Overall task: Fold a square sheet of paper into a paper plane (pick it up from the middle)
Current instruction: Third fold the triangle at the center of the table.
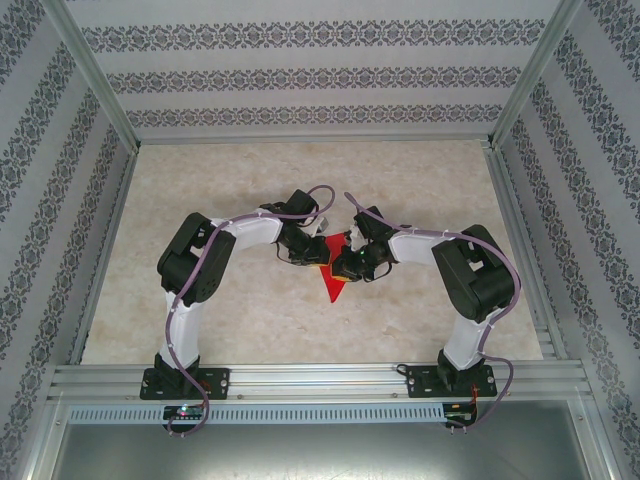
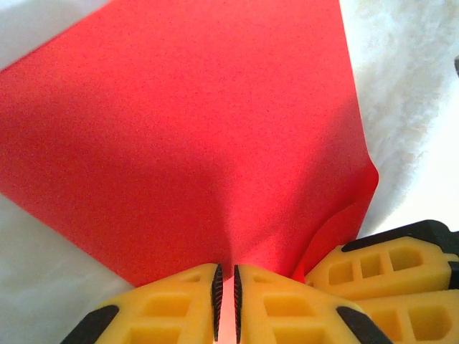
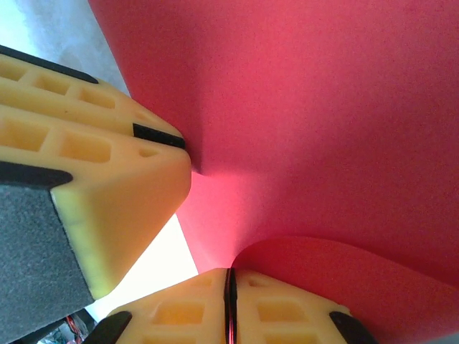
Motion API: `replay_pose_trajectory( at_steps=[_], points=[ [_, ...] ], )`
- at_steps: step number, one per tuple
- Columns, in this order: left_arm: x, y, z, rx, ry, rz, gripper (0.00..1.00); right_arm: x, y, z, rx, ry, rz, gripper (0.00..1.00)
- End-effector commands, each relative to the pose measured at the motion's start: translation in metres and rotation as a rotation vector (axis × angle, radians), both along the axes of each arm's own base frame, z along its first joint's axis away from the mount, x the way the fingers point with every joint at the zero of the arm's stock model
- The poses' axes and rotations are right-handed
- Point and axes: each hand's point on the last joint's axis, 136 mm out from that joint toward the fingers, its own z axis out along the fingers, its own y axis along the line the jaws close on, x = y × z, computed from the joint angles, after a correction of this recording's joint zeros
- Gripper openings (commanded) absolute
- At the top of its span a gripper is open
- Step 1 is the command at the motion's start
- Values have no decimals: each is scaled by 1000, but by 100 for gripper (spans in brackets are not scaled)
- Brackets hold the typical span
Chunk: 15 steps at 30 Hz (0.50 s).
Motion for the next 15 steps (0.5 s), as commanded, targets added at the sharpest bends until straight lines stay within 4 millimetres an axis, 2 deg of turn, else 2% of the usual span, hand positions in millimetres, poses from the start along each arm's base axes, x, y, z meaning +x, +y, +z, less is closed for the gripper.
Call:
replay_pose_trajectory(
  at_steps=[1, 15],
  points=[
    [-10, 9, -23, 34, 48, -14, 18, 1, 3, -1, -13, -19, 28, 11],
    [-11, 9, -24, 34, 51, -14, 18, 1, 3, -7, -28, -9, 39, 12]
  ],
)
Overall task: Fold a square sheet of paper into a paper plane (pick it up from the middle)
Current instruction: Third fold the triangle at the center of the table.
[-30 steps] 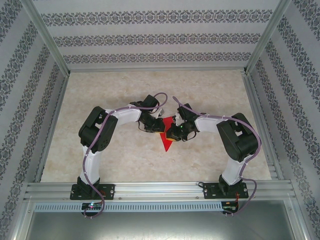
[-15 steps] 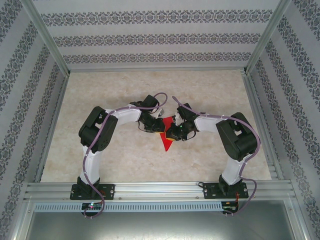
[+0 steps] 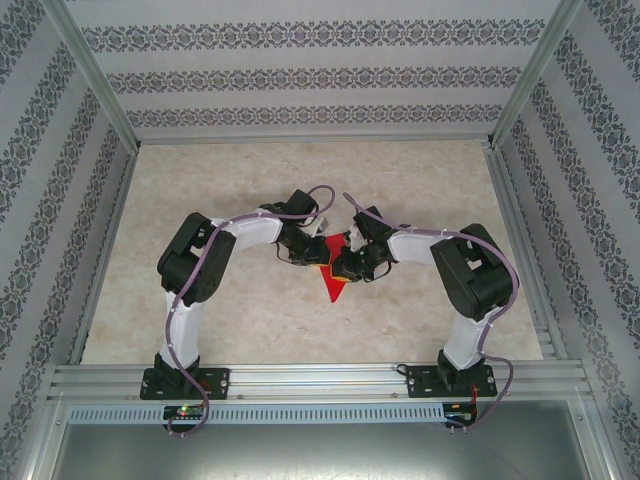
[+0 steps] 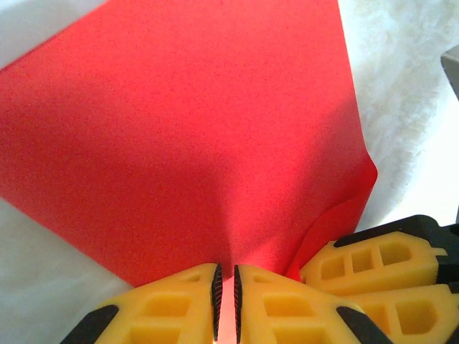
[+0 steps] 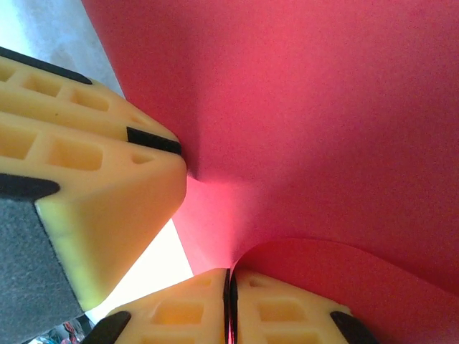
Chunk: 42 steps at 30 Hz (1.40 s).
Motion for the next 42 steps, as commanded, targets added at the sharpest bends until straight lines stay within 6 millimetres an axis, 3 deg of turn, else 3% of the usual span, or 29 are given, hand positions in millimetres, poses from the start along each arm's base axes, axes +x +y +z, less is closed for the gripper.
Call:
replay_pose_trajectory(
  at_steps=[1, 6, 19, 30, 42],
  points=[
    [-10, 9, -23, 36, 48, -14, 18, 0, 3, -5, -25, -7, 26, 12],
    [-10, 9, -24, 36, 51, -14, 18, 0, 2, -7, -29, -3, 27, 16],
    [-7, 6, -17, 18, 41, -11, 19, -1, 3, -4, -11, -16, 20, 39],
    [6, 4, 15, -16, -12, 5, 29, -4, 2, -5, 3, -24, 18, 39],
    [-6, 3, 37, -79, 10, 13, 36, -2, 7, -3, 31, -33, 19, 28]
  ],
)
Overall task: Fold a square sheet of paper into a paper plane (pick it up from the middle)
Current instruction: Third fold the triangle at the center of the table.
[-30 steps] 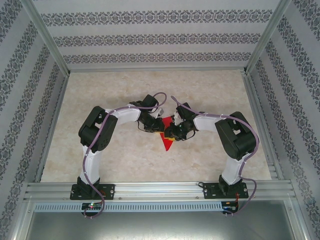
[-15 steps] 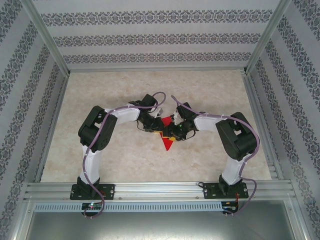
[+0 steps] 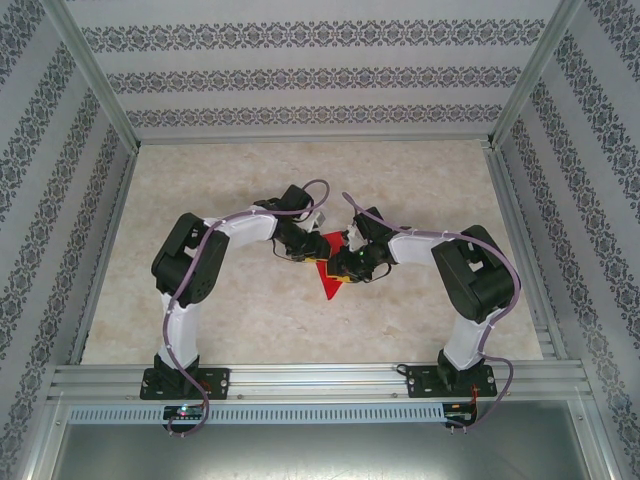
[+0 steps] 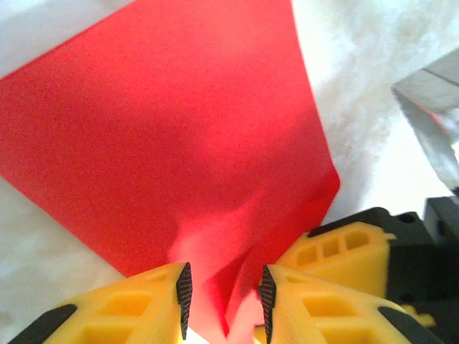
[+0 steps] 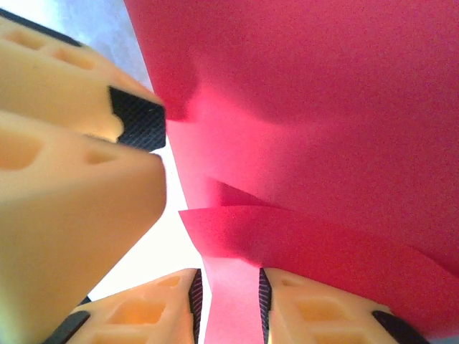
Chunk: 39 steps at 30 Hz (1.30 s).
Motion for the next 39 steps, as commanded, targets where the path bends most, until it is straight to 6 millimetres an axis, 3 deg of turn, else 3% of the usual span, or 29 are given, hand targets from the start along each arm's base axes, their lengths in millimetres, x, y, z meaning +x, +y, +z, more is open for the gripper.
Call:
replay_pose_trajectory(
  at_steps=[1, 11, 39],
  points=[
    [-12, -2, 19, -41, 18, -9, 36, 0, 0, -9, -18, -5, -3, 27],
    [-27, 8, 5, -1, 47, -24, 35, 0, 0, -8, -15, -8, -4, 15],
    [-35, -1, -17, -42, 125, -38, 25, -3, 0, -11, -14, -3, -1, 12]
  ],
)
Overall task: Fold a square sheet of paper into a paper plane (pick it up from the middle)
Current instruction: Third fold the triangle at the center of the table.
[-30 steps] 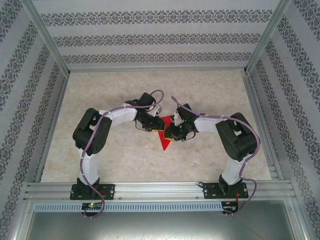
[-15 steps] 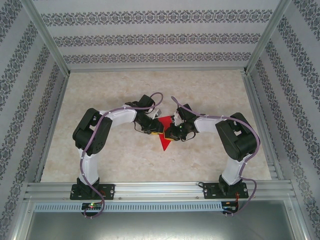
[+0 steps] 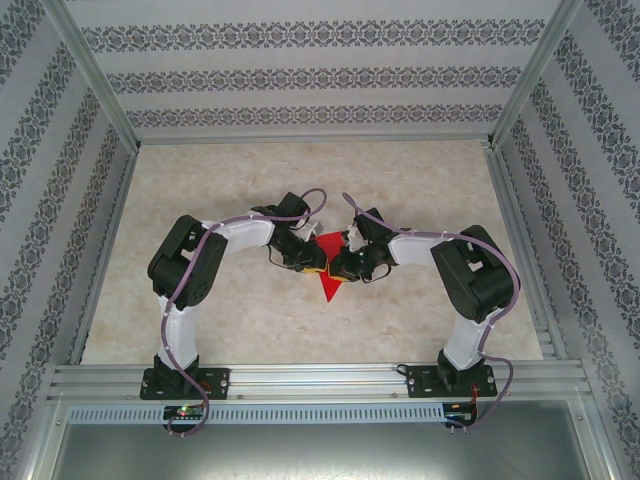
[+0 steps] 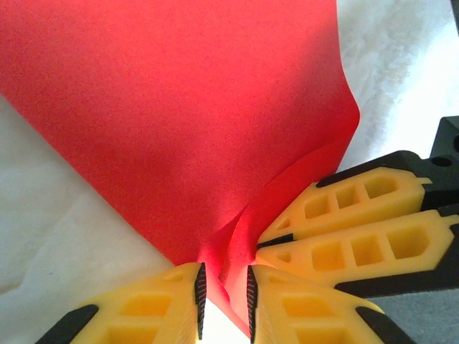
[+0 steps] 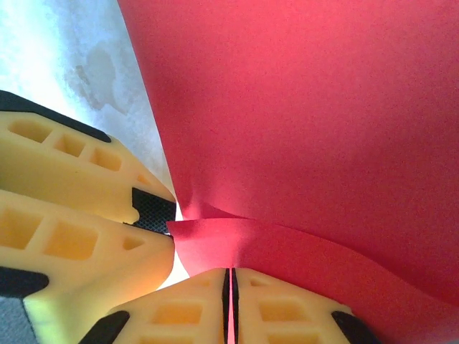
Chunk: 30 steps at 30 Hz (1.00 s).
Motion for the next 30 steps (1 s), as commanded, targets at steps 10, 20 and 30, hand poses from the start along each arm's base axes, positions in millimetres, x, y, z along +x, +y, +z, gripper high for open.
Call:
replay_pose_trajectory(
  at_steps=[10, 20, 30],
  points=[
    [-3, -7, -11, -18, 40, -11, 20, -6, 1, -8, -13, 13, 11, 12],
    [-3, -5, -13, -1, 34, -14, 6, -1, 1, 2, 0, -13, 12, 16],
    [0, -2, -15, 24, 14, -17, 5, 27, -15, 27, 1, -86, -25, 22]
  ],
)
